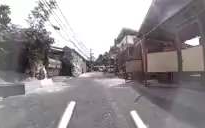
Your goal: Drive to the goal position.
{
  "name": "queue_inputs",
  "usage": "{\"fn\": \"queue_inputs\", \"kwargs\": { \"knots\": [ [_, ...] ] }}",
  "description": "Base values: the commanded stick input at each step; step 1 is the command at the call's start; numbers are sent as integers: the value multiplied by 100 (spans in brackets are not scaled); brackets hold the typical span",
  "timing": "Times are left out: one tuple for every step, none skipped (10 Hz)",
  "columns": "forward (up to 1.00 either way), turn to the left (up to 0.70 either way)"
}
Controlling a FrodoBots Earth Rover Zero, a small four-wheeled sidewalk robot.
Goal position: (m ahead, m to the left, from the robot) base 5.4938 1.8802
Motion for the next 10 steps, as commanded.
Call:
{"fn": "queue_inputs", "kwargs": {
  "knots": [
    [0, 0],
    [0, 0],
    [0, 0],
    [0, 0],
    [0, 0],
    [0, 26],
    [8, 81],
    [67, 47],
    [85, 34],
    [85, 34]
  ]
}}
